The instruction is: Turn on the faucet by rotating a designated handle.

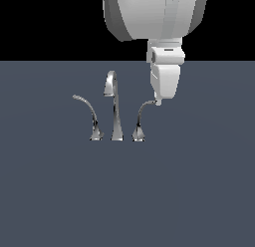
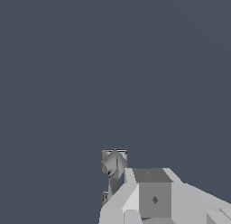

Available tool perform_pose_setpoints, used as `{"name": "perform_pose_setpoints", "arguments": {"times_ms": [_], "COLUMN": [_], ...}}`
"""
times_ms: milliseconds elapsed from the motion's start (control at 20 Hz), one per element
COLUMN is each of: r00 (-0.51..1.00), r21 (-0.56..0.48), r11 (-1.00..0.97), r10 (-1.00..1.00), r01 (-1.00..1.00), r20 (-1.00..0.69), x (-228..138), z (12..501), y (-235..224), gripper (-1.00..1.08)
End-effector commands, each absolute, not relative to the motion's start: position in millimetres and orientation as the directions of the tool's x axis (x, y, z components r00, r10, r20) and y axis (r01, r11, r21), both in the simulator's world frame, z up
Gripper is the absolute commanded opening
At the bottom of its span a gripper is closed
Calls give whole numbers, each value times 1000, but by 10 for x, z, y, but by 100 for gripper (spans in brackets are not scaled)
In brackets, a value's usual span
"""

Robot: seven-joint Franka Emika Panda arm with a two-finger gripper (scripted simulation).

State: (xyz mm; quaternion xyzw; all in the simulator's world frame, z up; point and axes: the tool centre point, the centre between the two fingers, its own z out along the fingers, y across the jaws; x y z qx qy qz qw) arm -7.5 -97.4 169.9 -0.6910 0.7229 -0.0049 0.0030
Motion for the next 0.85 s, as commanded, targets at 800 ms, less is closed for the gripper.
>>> {"name": "perform_pose_setpoints", "arguments": {"times_ms": [800], "r00": [-35], "r21": [0], "r11": [35], "r10": [-999], "r01": [-999], "r20": [0], "x": [-438], "z": [1705], "y": [-394], "gripper": [-100]}}
